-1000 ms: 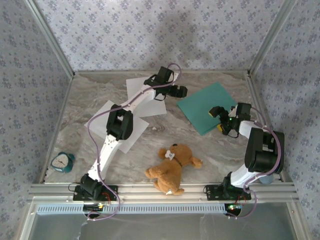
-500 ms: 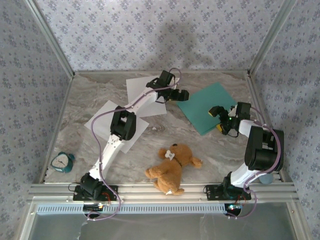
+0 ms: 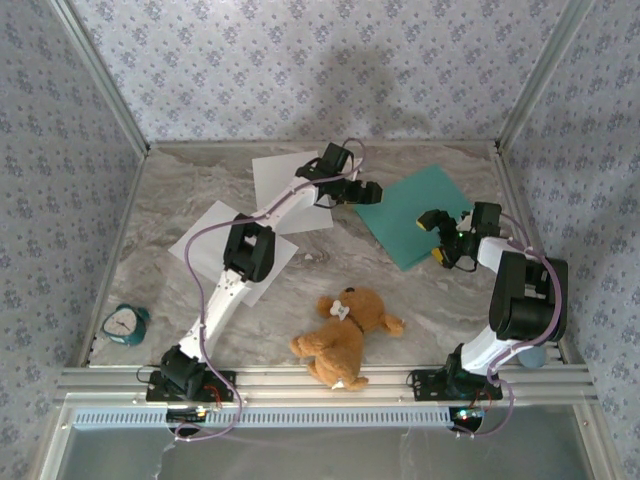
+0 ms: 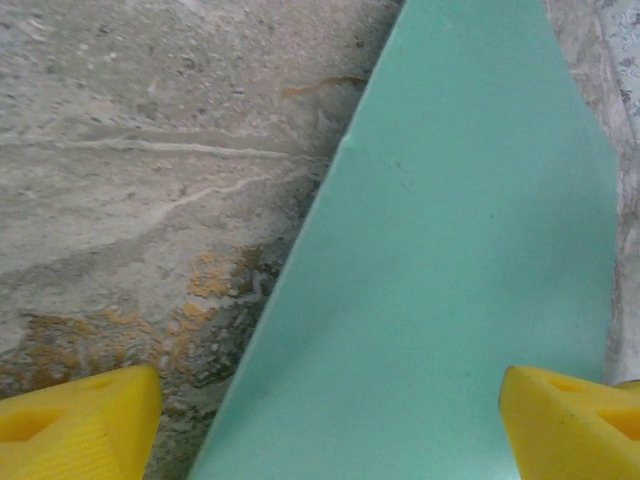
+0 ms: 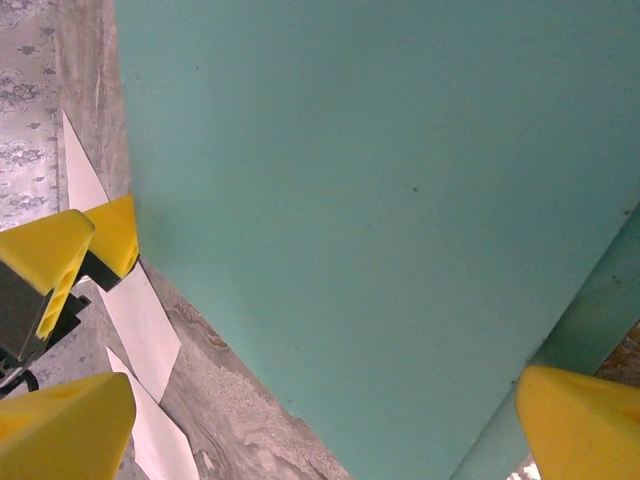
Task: Put the files into the folder
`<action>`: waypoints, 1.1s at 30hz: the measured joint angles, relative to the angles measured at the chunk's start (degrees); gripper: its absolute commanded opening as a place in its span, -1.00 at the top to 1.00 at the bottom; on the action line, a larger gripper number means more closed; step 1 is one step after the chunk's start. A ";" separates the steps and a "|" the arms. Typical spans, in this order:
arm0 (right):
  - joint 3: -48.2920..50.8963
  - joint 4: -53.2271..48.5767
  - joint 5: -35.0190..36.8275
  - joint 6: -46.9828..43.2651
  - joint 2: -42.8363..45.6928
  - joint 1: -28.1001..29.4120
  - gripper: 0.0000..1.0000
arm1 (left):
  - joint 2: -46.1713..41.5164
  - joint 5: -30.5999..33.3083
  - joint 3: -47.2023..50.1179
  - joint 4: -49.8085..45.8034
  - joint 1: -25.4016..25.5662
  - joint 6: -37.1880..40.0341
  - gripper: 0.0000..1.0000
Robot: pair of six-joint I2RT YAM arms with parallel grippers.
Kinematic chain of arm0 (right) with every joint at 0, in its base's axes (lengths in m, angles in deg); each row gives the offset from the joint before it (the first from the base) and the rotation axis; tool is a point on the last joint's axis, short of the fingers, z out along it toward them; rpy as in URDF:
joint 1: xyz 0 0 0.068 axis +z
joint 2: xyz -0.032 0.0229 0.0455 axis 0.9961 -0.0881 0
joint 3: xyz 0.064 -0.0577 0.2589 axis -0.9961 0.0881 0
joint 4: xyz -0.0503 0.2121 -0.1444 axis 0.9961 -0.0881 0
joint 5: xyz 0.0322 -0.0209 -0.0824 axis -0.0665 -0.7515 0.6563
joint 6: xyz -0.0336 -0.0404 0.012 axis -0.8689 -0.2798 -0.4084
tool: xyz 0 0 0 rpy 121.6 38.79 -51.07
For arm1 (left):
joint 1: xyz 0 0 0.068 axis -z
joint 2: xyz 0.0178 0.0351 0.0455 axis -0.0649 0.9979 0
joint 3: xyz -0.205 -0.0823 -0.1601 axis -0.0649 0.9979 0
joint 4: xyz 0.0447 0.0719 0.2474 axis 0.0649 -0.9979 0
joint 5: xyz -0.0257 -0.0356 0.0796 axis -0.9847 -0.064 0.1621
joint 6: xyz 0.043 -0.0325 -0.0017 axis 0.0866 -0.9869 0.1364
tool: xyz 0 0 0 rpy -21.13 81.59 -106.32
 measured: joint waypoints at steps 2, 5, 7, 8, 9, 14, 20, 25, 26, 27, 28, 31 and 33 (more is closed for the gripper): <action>-0.04 0.00 0.02 0.42 -0.31 0.02 -0.99 | 0.00 -0.70 0.00 -0.07 0.28 0.02 -0.74; -0.13 -0.02 0.02 1.05 -0.90 0.02 -0.99 | 0.00 -1.66 0.00 -0.24 0.63 0.04 -0.74; -0.13 -0.02 0.04 1.55 -1.16 0.09 -1.00 | 0.00 -1.92 0.00 -0.48 0.85 0.20 -0.74; -0.15 -0.02 0.04 1.90 -1.22 0.11 -1.00 | 0.00 -1.95 0.00 -0.50 0.85 0.20 -0.74; -0.24 -0.09 0.04 2.12 -1.31 0.11 -0.99 | 0.00 -2.05 0.00 -0.50 0.85 0.22 -0.74; -1.33 -1.75 1.11 2.29 -1.75 0.28 -0.98 | 0.00 -2.21 0.00 -0.70 0.85 0.28 -0.74; -2.38 -4.94 3.58 1.73 -1.14 0.85 -1.00 | 0.00 -2.34 0.00 -0.94 0.85 0.66 -0.75; -3.52 -7.82 5.86 0.96 -0.17 1.29 -1.00 | 0.00 -2.38 -0.04 -0.98 0.85 0.90 -0.76; -3.63 -8.02 6.10 0.96 -0.17 1.38 -0.99 | 0.00 -2.47 -0.04 -0.98 0.85 1.03 -0.76; -3.69 -8.15 6.29 0.96 -0.17 1.42 -1.00 | 0.00 -2.51 -0.04 -1.03 0.85 1.05 -0.76; -3.69 -8.31 6.49 0.96 -0.17 1.42 -1.00 | 0.00 -2.54 -0.04 -1.07 0.85 1.07 -0.76; -3.72 -8.37 6.97 0.98 -0.17 1.60 -1.00 | 0.00 -2.54 -0.04 -1.14 0.85 1.07 -0.76; -3.72 -8.41 7.15 0.98 -0.17 1.64 -0.99 | 0.00 -2.54 -0.04 -1.14 0.85 1.07 -0.76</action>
